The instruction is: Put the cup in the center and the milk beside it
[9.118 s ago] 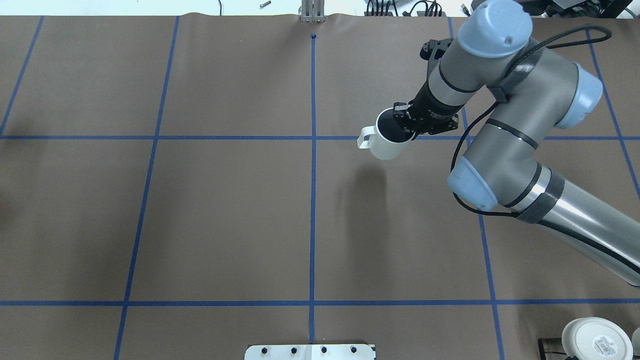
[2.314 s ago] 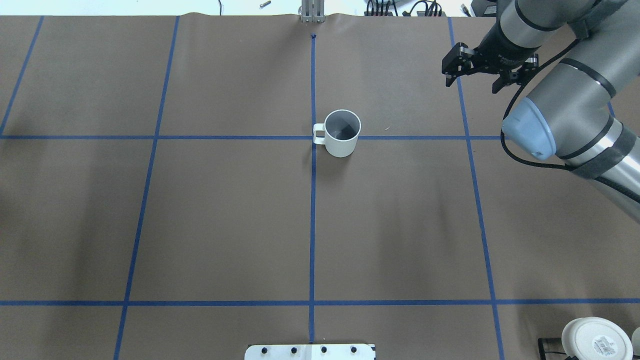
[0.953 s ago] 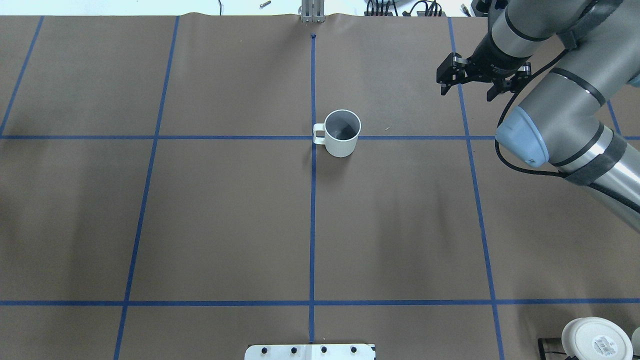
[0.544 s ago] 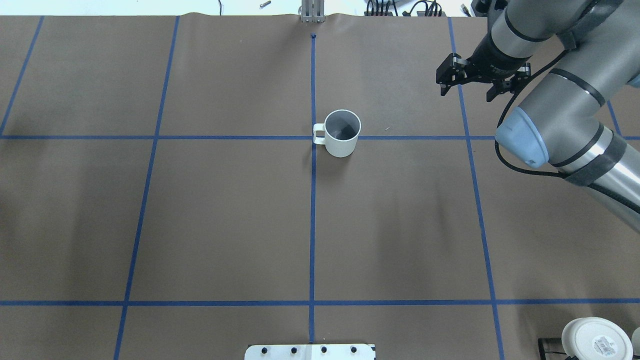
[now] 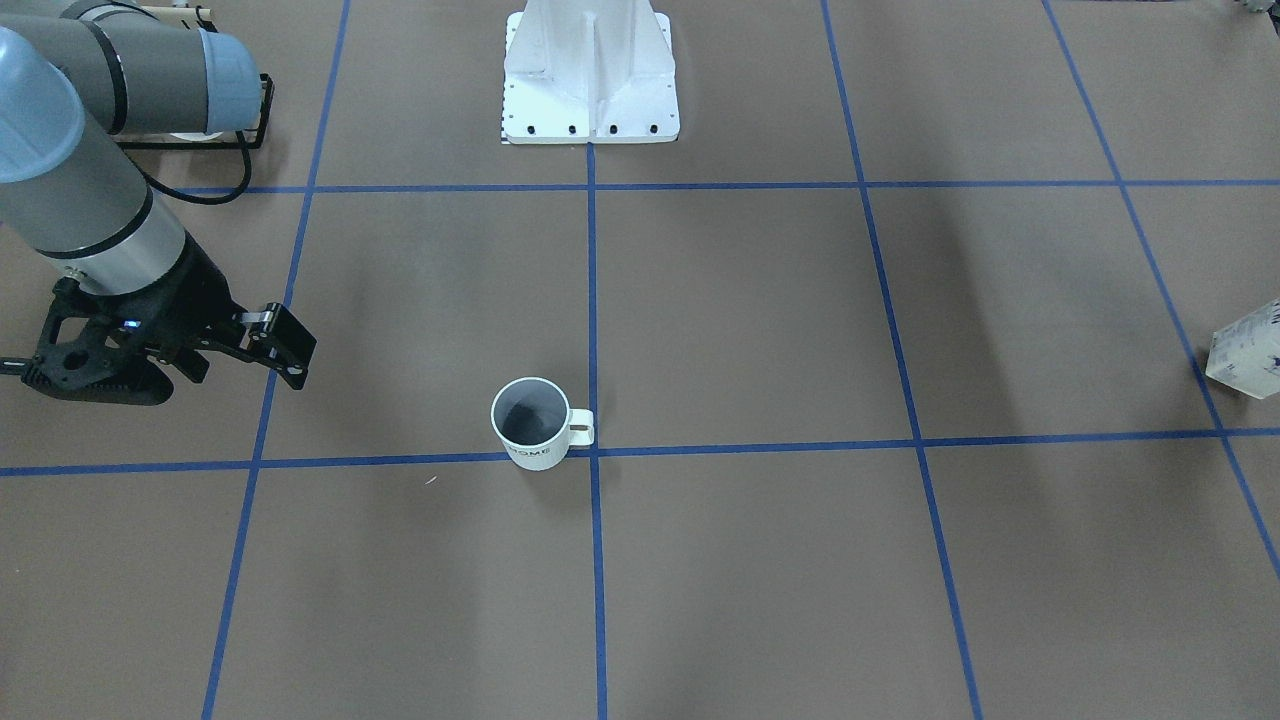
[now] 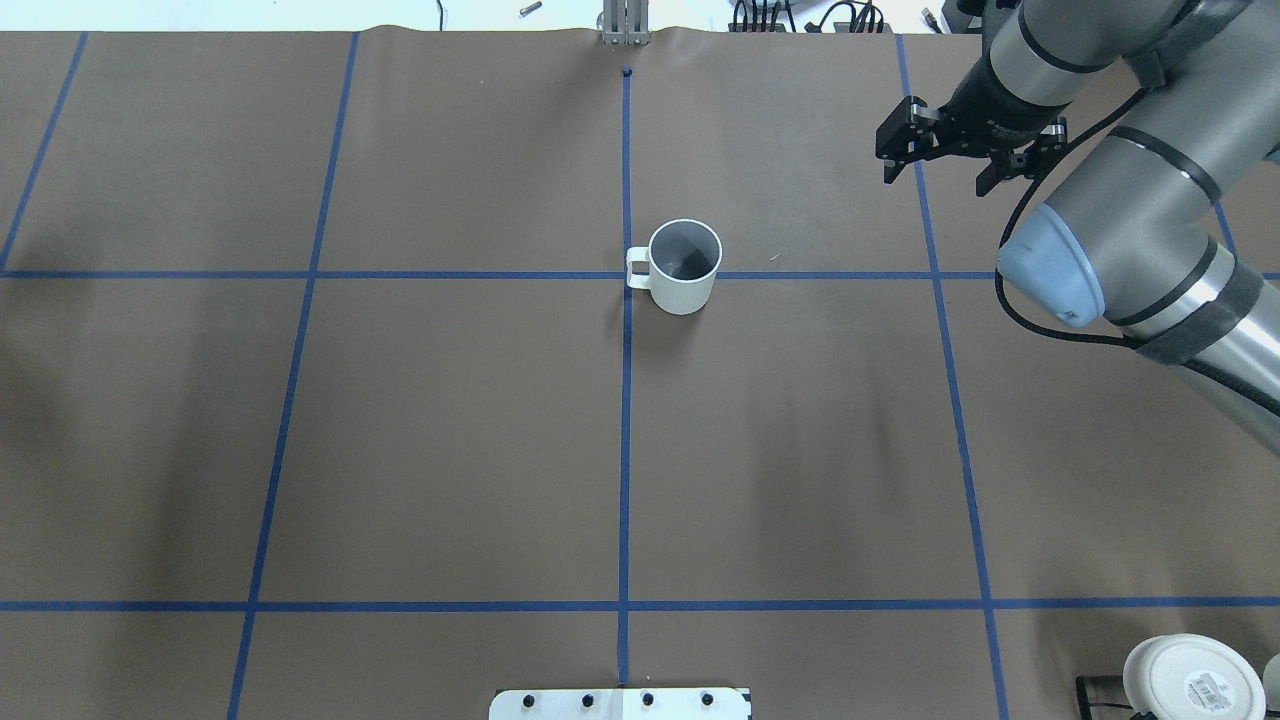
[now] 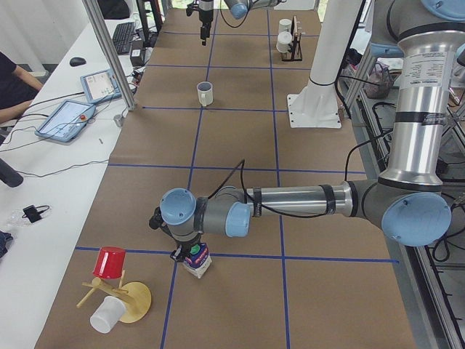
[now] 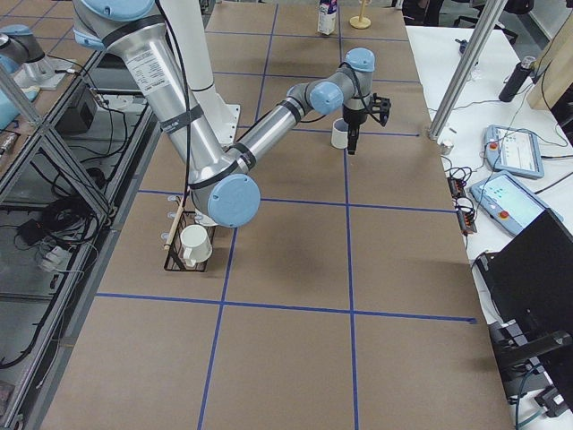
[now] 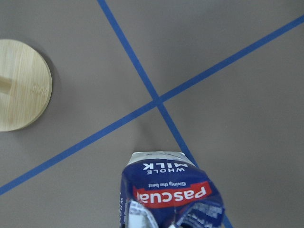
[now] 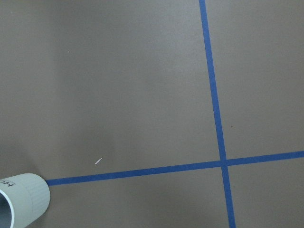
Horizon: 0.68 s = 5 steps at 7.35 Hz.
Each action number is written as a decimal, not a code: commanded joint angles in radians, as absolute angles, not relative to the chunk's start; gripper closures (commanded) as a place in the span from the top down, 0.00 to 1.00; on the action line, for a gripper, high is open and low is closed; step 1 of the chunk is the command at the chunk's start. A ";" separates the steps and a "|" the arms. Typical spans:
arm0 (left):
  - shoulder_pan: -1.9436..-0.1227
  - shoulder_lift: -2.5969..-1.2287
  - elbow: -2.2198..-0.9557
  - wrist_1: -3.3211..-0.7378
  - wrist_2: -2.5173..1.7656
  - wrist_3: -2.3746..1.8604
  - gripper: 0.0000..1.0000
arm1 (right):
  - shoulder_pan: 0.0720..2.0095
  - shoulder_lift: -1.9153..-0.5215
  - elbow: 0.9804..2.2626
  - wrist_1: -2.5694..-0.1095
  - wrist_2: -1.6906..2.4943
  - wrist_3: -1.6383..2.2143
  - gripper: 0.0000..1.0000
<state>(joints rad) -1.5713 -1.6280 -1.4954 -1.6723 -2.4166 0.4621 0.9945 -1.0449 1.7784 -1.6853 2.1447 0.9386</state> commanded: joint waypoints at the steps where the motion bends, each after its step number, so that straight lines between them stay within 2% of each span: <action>1: -1.572 -1.728 -1.639 -1.406 -2.422 0.409 0.00 | 1.022 -1.069 1.787 -1.684 2.151 0.888 1.00; 3: -1.531 -1.862 -1.697 -1.350 -2.436 0.059 0.00 | 1.081 -1.120 1.786 -1.681 2.189 0.762 1.00; 5: -1.398 -2.000 -1.720 -1.350 -2.434 -0.293 0.00 | 1.152 -1.152 1.778 -1.689 2.221 0.645 1.00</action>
<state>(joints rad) -1.4827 -1.9076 -1.7042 -1.3552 -2.4346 -0.0606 1.1055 -1.1322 1.7834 -1.6831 2.1987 0.7177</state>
